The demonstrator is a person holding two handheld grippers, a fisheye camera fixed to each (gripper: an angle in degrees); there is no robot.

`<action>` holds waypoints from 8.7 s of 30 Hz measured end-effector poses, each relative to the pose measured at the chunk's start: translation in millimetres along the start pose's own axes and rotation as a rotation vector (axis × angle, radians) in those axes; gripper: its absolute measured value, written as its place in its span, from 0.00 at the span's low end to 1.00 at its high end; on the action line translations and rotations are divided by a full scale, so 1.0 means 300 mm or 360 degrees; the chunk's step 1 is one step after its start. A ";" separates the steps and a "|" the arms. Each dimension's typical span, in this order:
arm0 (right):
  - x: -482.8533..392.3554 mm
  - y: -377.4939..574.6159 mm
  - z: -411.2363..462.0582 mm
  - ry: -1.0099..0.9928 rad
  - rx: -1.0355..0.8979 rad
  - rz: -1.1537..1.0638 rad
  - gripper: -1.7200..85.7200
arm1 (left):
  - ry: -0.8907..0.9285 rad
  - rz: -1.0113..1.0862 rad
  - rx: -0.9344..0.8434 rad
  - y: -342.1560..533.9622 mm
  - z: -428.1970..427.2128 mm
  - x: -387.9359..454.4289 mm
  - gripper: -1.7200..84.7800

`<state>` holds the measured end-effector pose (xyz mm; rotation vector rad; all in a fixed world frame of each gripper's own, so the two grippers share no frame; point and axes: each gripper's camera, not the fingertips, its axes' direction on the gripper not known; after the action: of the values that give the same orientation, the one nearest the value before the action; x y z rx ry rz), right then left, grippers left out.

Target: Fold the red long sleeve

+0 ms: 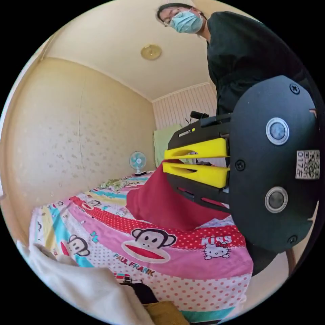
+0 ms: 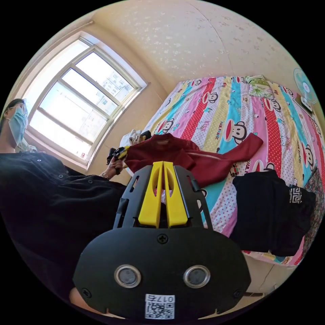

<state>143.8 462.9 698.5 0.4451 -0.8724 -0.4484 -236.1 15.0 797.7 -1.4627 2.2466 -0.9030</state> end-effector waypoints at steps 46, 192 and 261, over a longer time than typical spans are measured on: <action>0.304 0.457 -0.322 0.0025 0.0444 0.0064 0.03 | -0.0296 -0.0001 -0.0350 0.463 0.533 -0.449 0.04; 0.071 -0.520 0.828 0.0688 -0.1340 0.0243 0.11 | -0.2741 -0.0426 -0.0561 0.330 0.158 -0.228 0.20; 0.683 -0.748 0.825 0.0522 0.0117 0.0346 0.12 | -0.1284 -0.0362 -0.0929 0.320 0.400 -0.093 0.16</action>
<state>17.8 121.9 844.5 0.4700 -0.6116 -0.1371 -223.7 26.7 642.5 -1.8838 1.7772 0.3366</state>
